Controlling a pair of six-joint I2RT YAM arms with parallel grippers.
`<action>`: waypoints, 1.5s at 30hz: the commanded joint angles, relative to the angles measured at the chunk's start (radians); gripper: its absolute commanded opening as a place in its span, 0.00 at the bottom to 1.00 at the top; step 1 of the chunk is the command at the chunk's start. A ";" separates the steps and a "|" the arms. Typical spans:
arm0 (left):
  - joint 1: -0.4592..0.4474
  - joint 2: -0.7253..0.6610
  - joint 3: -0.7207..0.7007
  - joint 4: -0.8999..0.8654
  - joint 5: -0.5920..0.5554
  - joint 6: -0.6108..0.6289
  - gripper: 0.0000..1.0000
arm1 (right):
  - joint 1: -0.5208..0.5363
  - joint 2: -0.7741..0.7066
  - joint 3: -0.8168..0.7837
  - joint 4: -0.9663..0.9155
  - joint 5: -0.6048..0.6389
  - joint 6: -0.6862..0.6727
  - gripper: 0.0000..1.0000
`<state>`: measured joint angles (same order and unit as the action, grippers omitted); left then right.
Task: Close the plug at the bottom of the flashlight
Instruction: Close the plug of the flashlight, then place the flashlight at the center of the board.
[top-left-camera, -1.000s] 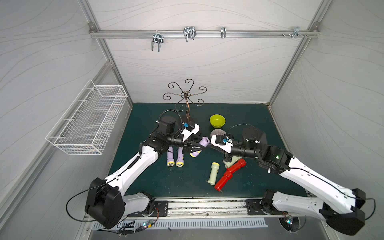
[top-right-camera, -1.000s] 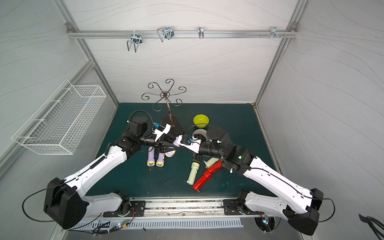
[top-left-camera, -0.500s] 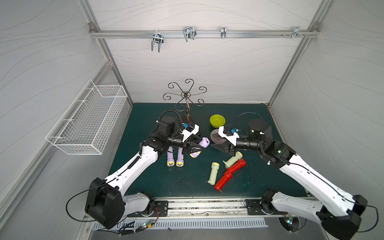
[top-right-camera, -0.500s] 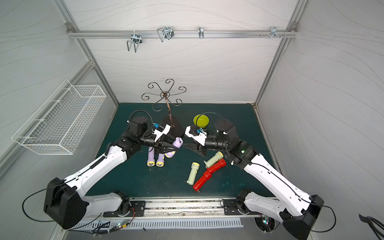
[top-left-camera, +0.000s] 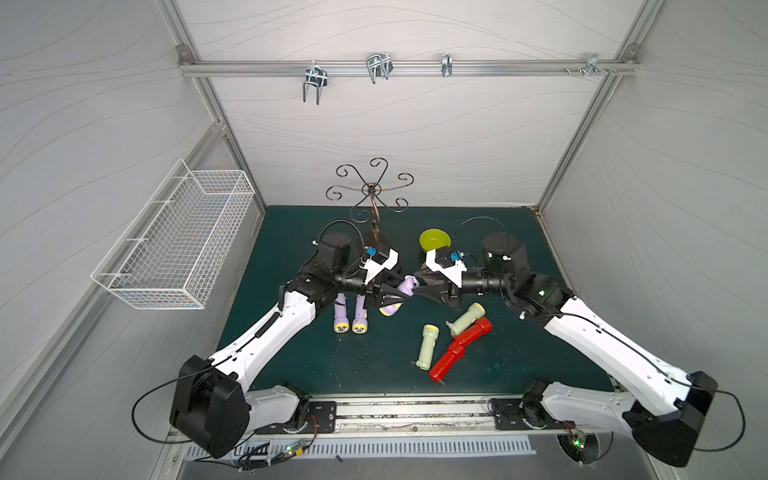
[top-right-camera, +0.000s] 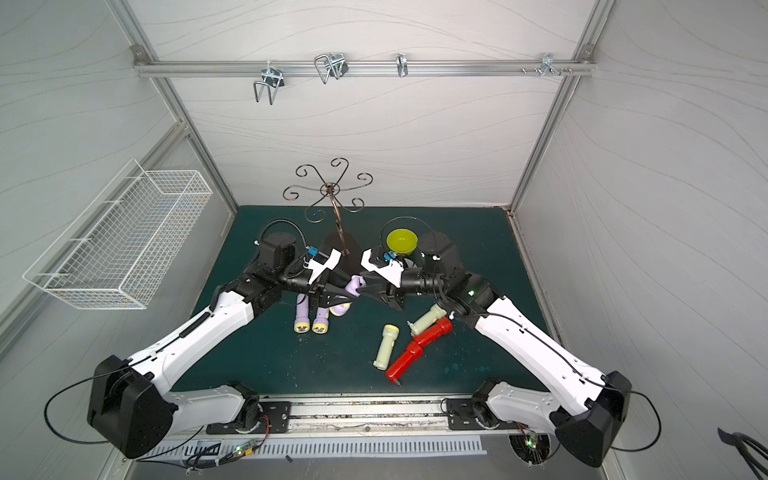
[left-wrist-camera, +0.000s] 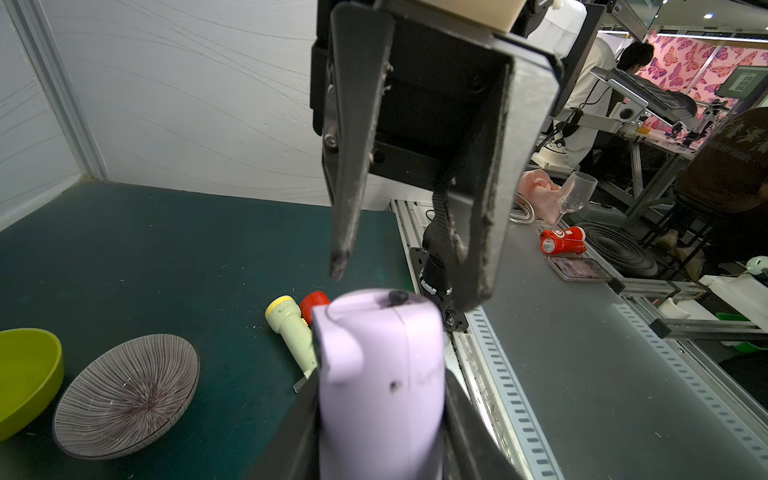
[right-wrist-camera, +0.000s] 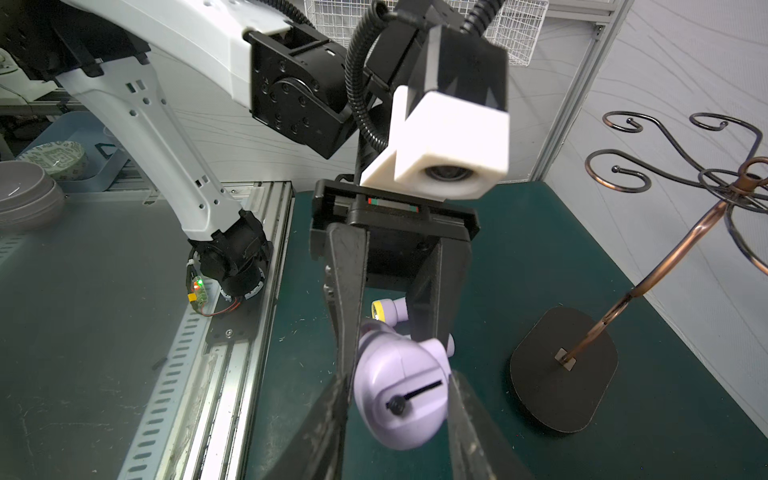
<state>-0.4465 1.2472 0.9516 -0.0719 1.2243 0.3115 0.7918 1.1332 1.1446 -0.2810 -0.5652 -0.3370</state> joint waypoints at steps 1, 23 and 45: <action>0.002 0.002 0.059 0.009 0.034 0.030 0.00 | 0.008 0.013 0.030 0.023 -0.025 0.011 0.36; 0.002 -0.009 0.059 0.005 -0.008 0.028 0.00 | 0.090 -0.016 0.006 -0.058 0.024 0.015 0.12; -0.218 0.054 0.037 -0.119 -1.230 -0.691 0.00 | -0.132 -0.134 -0.109 -0.116 0.486 0.437 0.20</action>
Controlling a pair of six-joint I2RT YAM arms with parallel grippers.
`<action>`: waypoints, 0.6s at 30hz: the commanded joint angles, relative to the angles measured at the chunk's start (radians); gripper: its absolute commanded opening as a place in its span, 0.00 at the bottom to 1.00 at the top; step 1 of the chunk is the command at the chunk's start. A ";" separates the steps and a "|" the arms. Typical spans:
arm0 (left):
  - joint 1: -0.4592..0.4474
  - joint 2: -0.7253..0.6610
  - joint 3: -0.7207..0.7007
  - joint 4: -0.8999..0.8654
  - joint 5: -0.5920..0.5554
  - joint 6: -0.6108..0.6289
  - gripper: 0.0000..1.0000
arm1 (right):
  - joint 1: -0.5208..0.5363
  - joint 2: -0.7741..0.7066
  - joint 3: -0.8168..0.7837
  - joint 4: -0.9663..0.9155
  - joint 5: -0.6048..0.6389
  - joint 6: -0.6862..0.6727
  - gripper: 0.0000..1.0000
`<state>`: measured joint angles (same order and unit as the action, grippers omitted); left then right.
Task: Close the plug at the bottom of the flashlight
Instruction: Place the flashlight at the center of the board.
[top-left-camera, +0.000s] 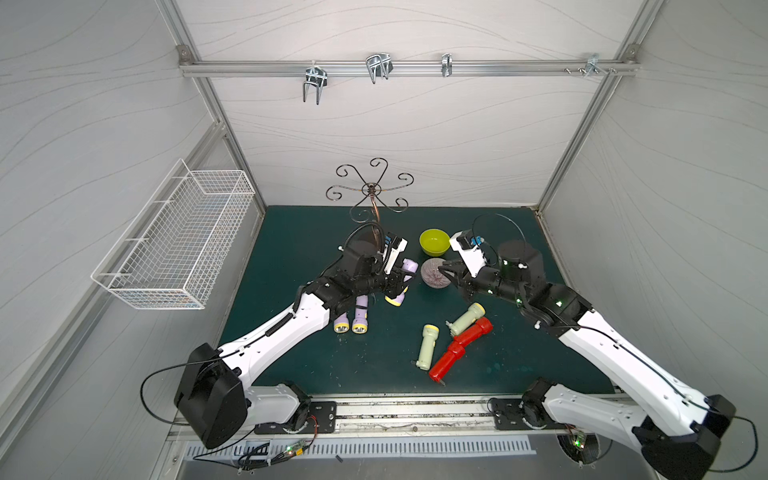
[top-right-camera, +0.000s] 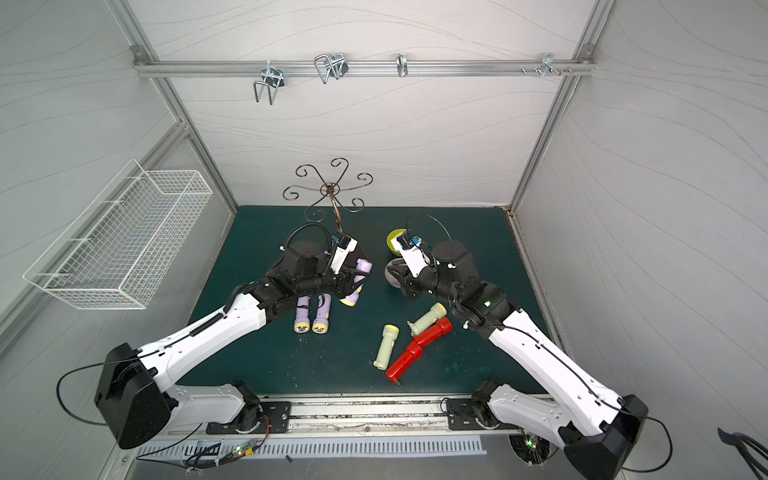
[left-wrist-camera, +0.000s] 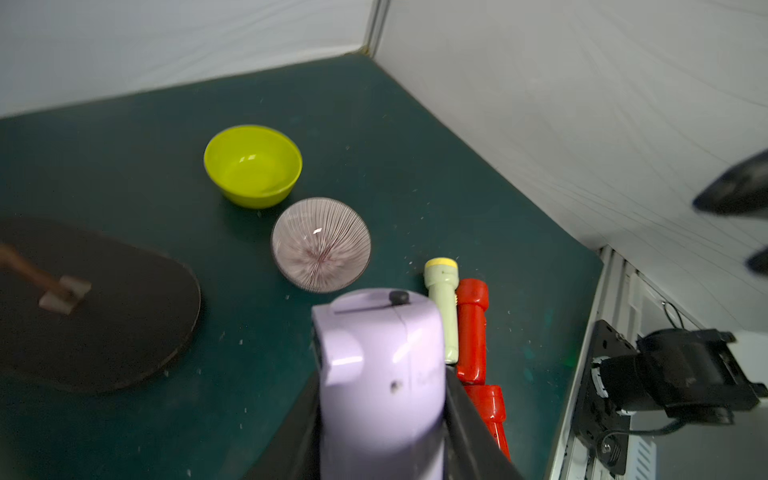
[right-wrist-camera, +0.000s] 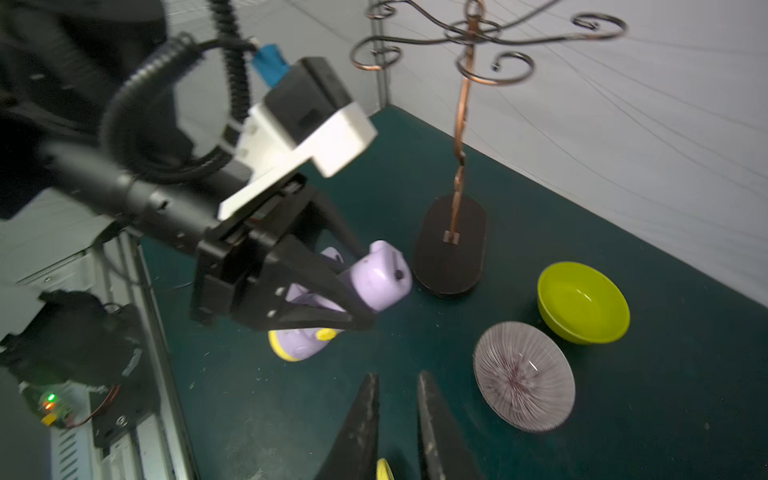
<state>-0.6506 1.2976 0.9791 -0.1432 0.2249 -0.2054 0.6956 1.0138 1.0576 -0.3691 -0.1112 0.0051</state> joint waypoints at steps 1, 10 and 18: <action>-0.023 -0.002 -0.015 -0.054 -0.278 -0.217 0.00 | -0.052 -0.023 -0.034 -0.021 0.015 0.099 0.20; -0.027 0.026 -0.126 -0.098 -0.434 -0.423 0.00 | -0.073 -0.066 -0.077 0.011 0.008 0.116 0.21; -0.012 0.192 -0.134 -0.009 -0.384 -0.482 0.00 | -0.087 -0.070 -0.091 0.023 -0.008 0.135 0.23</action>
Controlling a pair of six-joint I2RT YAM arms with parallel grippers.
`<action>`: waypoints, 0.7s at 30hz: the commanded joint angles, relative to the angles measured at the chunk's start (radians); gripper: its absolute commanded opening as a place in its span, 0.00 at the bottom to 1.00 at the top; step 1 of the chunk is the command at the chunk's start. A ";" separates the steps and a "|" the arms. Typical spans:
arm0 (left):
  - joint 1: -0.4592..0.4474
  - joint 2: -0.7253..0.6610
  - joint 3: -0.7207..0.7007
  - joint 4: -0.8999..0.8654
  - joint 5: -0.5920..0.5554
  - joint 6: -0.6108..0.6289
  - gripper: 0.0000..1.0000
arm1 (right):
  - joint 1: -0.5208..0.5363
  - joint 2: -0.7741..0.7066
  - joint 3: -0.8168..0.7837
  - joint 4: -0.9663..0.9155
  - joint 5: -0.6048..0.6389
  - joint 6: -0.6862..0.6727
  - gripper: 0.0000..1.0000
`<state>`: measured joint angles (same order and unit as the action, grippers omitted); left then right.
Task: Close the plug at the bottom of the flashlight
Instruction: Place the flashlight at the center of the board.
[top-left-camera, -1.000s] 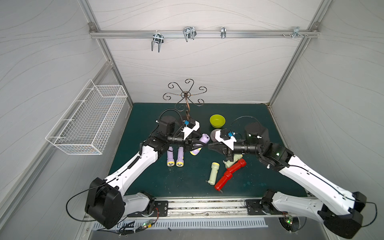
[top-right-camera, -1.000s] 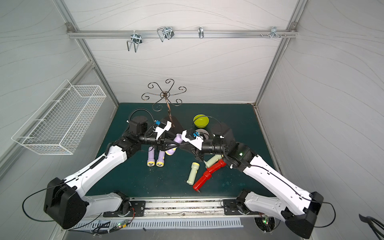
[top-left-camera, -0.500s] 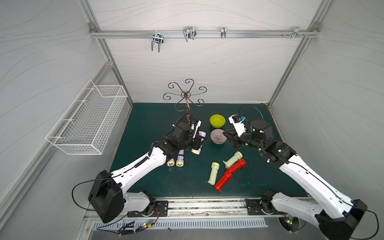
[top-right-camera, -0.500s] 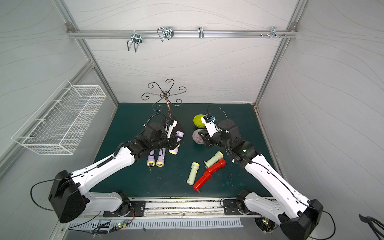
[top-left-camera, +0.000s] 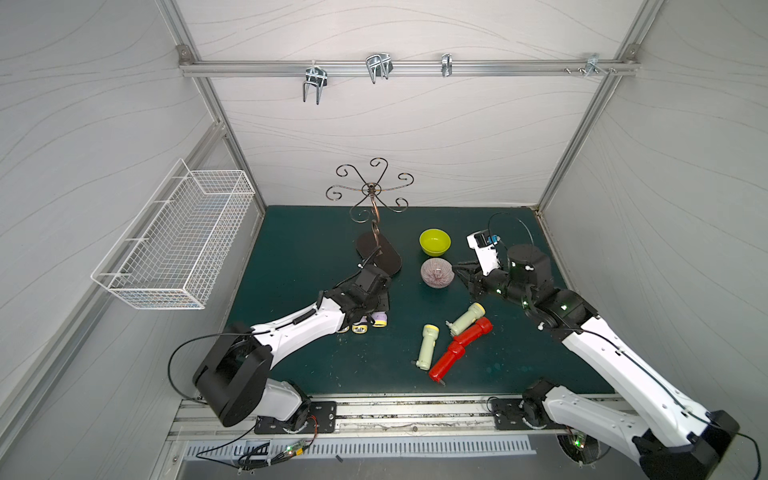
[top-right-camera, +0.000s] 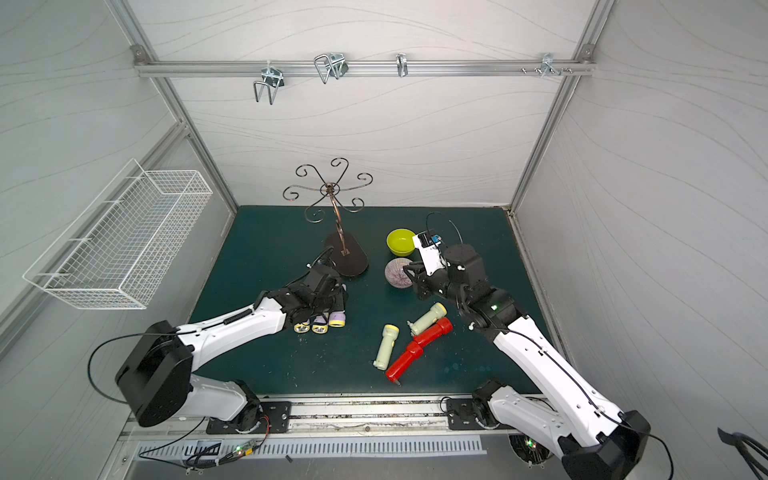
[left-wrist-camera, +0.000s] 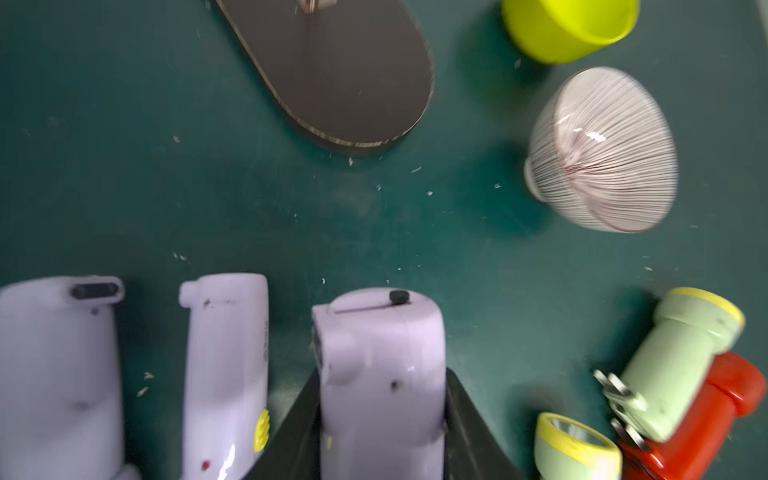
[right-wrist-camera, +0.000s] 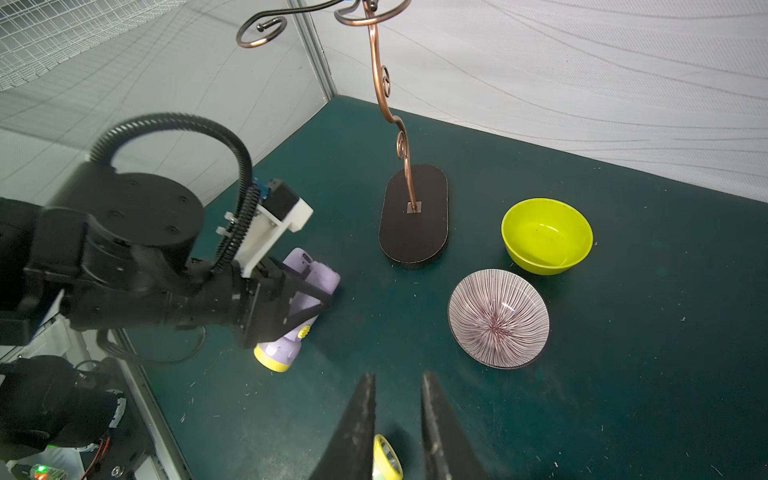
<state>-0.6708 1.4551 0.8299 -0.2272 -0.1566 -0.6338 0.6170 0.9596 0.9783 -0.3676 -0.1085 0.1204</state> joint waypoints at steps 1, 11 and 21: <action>0.012 0.057 0.018 0.083 0.008 -0.061 0.00 | -0.011 -0.016 -0.015 0.027 -0.016 0.024 0.23; 0.027 0.179 0.021 0.126 0.057 -0.085 0.00 | -0.044 0.001 -0.024 0.049 -0.064 0.054 0.24; 0.036 0.196 0.002 0.113 0.045 -0.081 0.33 | -0.066 0.001 -0.039 0.080 -0.096 0.076 0.26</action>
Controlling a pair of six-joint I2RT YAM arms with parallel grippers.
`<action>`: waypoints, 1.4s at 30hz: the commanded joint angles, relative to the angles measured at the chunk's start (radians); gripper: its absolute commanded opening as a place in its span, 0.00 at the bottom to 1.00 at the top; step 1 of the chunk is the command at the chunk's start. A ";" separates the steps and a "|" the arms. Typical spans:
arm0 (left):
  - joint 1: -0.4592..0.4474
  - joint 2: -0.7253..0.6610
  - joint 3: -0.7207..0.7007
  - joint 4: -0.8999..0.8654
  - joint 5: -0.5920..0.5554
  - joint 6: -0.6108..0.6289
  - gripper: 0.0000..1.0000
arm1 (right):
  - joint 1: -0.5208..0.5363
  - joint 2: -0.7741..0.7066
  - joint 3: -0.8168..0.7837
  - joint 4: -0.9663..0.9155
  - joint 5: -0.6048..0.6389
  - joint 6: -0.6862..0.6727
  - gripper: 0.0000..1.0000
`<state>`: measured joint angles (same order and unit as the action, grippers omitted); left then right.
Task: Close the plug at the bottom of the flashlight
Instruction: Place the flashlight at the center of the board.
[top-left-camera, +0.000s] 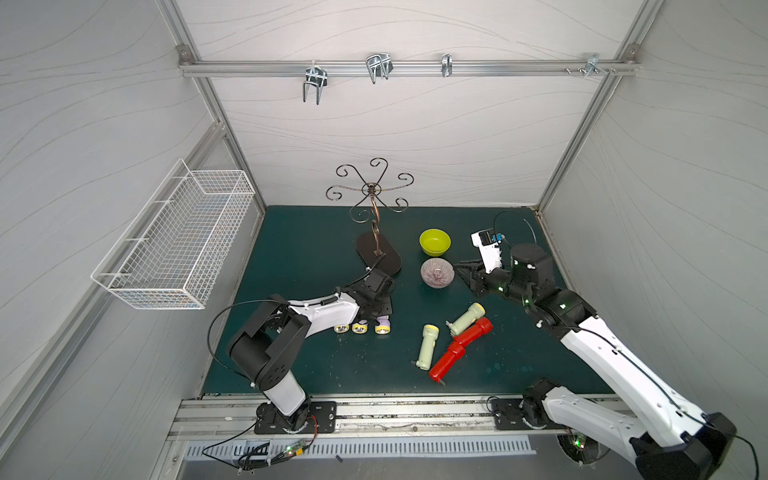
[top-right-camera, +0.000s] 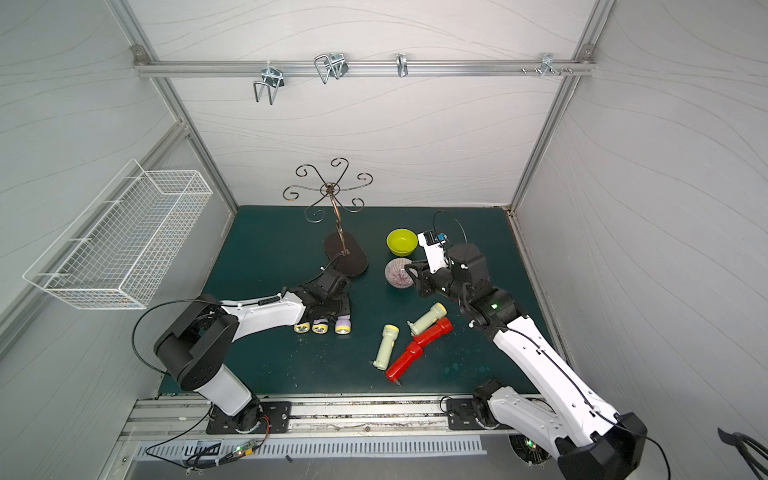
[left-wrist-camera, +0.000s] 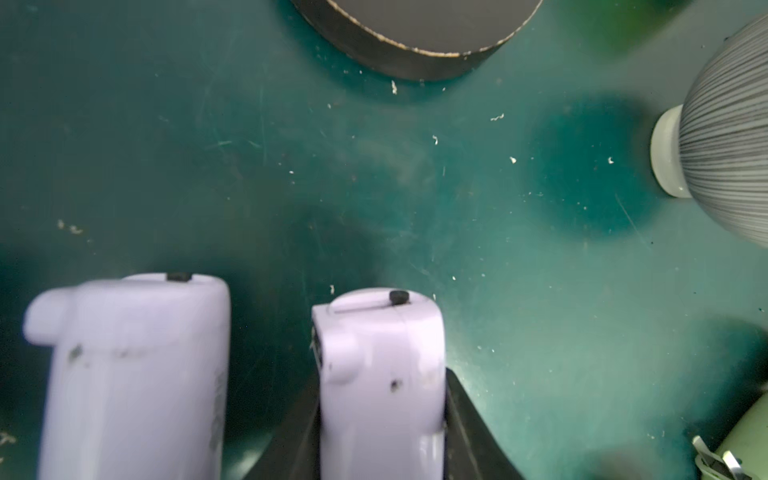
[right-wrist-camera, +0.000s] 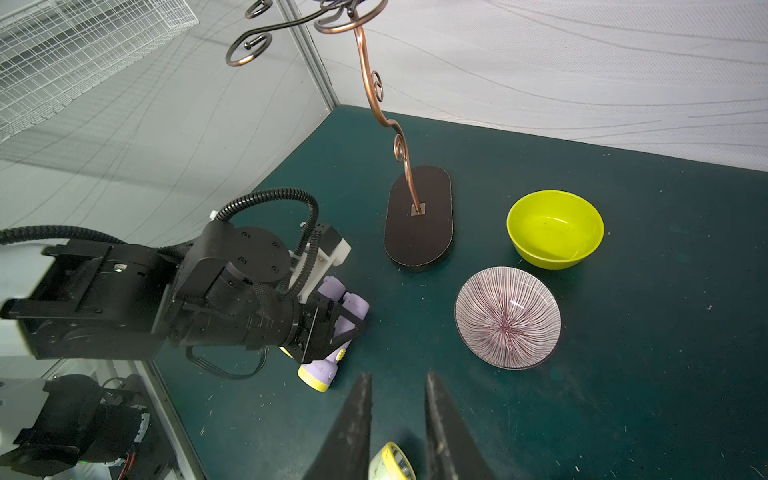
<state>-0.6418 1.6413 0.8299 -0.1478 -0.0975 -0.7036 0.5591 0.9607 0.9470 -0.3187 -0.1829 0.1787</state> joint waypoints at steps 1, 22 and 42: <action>0.007 0.009 0.000 0.033 -0.014 -0.011 0.37 | -0.012 0.002 -0.008 0.031 -0.026 0.019 0.26; 0.011 -0.283 0.080 -0.146 -0.111 0.107 0.56 | -0.022 0.009 -0.013 0.032 -0.034 0.029 0.30; -0.285 -0.338 -0.030 -0.038 0.292 0.313 0.34 | -0.045 0.048 0.008 -0.044 0.068 0.049 0.13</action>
<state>-0.9249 1.3094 0.8158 -0.2516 0.0731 -0.4118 0.5190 0.9894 0.9432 -0.3309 -0.1204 0.2195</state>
